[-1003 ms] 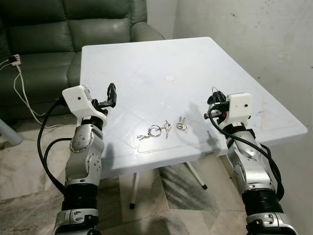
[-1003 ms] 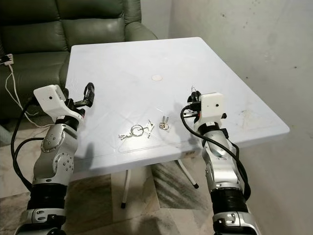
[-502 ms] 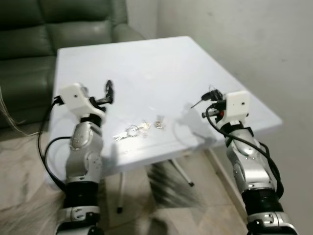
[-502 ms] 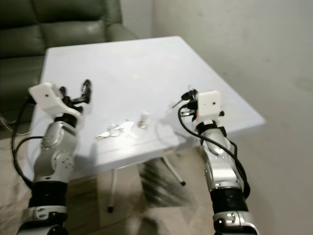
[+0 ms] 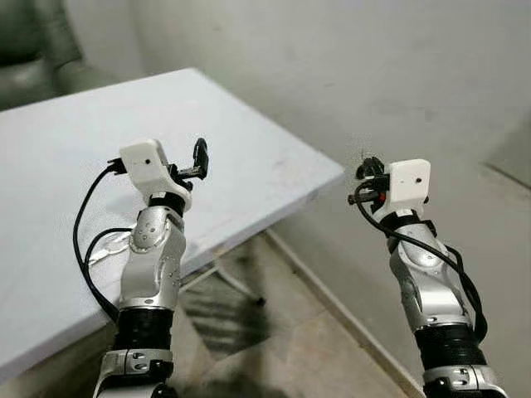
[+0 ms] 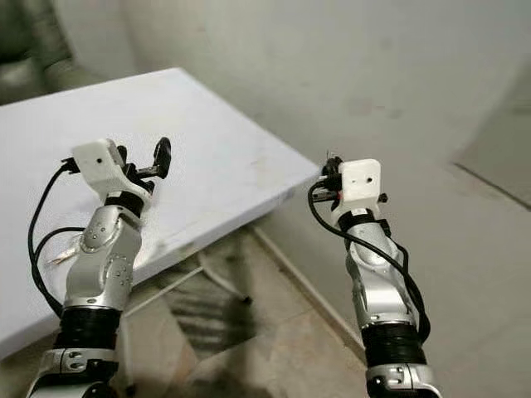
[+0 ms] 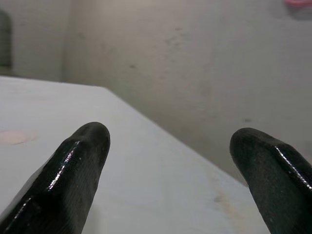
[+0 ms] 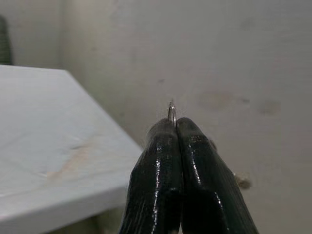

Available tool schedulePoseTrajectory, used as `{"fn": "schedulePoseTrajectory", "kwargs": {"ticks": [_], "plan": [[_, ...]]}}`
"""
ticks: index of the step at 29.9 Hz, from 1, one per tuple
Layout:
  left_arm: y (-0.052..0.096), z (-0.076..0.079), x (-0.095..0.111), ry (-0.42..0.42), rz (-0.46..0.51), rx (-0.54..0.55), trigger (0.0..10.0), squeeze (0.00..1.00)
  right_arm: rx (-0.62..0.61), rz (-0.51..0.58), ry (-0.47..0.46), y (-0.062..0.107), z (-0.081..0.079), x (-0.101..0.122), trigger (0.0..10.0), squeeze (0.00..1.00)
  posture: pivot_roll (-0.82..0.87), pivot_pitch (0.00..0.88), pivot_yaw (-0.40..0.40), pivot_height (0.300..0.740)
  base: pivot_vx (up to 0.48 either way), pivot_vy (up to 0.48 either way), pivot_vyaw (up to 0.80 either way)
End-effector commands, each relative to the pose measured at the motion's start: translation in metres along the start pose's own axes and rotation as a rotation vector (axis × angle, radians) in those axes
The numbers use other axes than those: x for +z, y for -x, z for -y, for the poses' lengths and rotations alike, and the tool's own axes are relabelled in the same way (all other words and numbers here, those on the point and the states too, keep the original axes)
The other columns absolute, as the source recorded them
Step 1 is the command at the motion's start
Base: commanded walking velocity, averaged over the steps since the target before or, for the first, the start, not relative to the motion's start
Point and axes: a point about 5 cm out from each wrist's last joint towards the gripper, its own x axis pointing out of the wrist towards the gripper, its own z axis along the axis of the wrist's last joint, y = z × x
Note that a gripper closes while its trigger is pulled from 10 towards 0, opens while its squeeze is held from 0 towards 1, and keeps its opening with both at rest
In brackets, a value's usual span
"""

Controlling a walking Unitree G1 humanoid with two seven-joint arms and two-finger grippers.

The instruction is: Hang keys on a hook

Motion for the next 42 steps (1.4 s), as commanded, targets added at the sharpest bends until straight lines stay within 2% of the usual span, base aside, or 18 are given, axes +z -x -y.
{"fn": "schedulePoseTrajectory", "kwargs": {"ticks": [1,16,19,31,34,38,42], "plan": [[0.0006,0.0003,0.0010,-0.023,0.004,0.007,10.0,0.00,0.005,0.030,0.002,-0.0014,-0.0001,0.0084,10.0,0.00,0.00,0.000,-0.057,0.740,0.000,0.000,-0.75],[0.0004,0.0001,0.0004,-0.039,-0.003,0.012,10.0,0.00,0.001,0.033,0.002,-0.0005,-0.0009,0.0102,10.0,0.00,0.00,0.000,-0.051,0.740,0.000,0.000,-0.75],[0.0011,0.0009,0.0007,-0.008,-0.004,-0.002,10.0,0.00,0.002,0.034,0.002,-0.0011,-0.0018,0.0108,10.0,0.00,0.00,0.000,-0.052,0.740,0.000,0.000,-0.75],[0.0044,0.0039,0.0029,-0.019,0.010,-0.062,10.0,0.00,0.010,0.032,-0.001,-0.0021,-0.0034,0.0110,10.0,0.00,0.01,0.000,-0.059,0.740,0.000,0.000,-0.75],[0.0045,0.0053,0.0026,-0.014,0.006,-0.071,10.0,0.00,0.011,0.032,-0.001,-0.0024,-0.0036,0.0110,10.0,0.00,0.01,0.000,-0.061,0.740,0.000,-0.421,-0.75],[0.0043,0.0065,0.0042,0.005,0.032,-0.050,10.0,0.00,0.012,0.031,0.000,-0.0027,-0.0033,0.0110,10.0,0.00,0.01,0.000,-0.063,0.740,0.000,-0.120,-0.75],[0.0035,0.0062,0.0030,-0.017,0.016,-0.038,10.0,0.00,0.012,0.028,0.002,-0.0022,-0.0032,0.0106,10.0,0.00,0.01,0.000,-0.066,0.740,0.000,0.000,-0.75]]}}
